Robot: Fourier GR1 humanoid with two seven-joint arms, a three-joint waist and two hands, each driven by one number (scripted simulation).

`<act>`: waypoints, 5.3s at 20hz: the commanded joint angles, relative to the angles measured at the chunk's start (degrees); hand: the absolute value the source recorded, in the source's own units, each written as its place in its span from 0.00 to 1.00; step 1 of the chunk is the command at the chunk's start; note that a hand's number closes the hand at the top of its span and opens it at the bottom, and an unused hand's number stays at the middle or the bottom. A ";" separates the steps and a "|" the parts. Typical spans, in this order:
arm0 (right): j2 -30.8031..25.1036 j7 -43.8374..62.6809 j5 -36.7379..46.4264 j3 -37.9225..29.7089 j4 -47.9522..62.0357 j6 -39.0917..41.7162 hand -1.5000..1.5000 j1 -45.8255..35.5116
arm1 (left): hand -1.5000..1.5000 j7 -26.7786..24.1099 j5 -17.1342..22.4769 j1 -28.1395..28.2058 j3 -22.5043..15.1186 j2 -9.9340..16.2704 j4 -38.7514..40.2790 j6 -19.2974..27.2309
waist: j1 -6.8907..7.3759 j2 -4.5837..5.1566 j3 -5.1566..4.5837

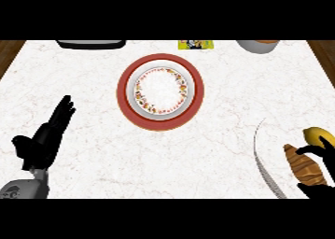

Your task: Pick the croissant from the placemat and place it in the plate

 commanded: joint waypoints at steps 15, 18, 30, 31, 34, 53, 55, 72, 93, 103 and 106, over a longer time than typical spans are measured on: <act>22.25 28.17 25.23 12.45 -17.75 -18.66 1.00 6.93 | 0.50 -1.48 -0.64 1.03 0.95 -0.74 1.25 -1.08 | -0.88 0.47 0.83; 22.41 30.39 29.95 16.34 -26.62 -16.97 1.00 10.89 | 0.50 -3.12 -2.24 1.57 0.11 -2.14 2.35 -0.33 | -0.68 0.50 0.95; 26.83 42.17 54.27 35.56 -45.74 -12.43 1.00 7.99 | 0.50 -2.03 -1.43 0.28 2.43 -0.78 2.50 -2.01 | -0.54 0.45 0.97; 28.50 44.72 54.24 32.81 -47.59 -3.53 1.00 -0.60 | 0.50 -2.09 -2.31 1.92 0.85 -2.20 0.17 -1.11 | 0.21 0.54 0.94; 28.54 47.27 55.65 35.19 -44.34 -3.09 1.00 -6.57 | 0.50 0.20 -2.70 0.61 0.75 -2.54 -1.79 -0.62 | 0.25 0.59 1.00; 28.57 56.88 28.98 28.11 -0.88 -17.00 1.00 -48.27 | 0.50 1.62 -3.45 -2.94 2.48 -3.15 0.91 -2.10 | 1.70 1.08 1.01; 28.57 54.37 26.19 27.50 -0.25 -17.28 1.00 -49.84 | 0.50 0.54 -3.57 -1.10 2.70 -3.09 -0.06 -2.61 | 1.01 0.78 1.02; 28.57 56.37 10.53 26.61 38.48 -49.45 0.00 -66.34 | 0.50 -3.82 -4.89 -1.47 1.96 -3.41 4.35 -4.66 | 3.79 1.64 0.98; 23.51 26.00 -10.02 25.36 6.18 -74.59 0.00 -34.11 | 0.50 -1.13 -3.91 2.43 3.66 -4.28 -1.41 -2.66 | -0.59 0.51 1.15; 13.44 2.57 -29.43 25.74 -6.80 -64.64 0.00 -15.92 | 0.50 -4.64 -5.29 3.63 3.99 -4.66 1.15 -3.51 | 0.01 0.72 1.09; 12.04 -4.01 -34.28 23.03 -7.24 -60.67 0.00 -11.75 | 0.50 -5.79 -5.82 4.91 4.18 -3.95 1.65 -4.24 | -0.02 0.70 1.11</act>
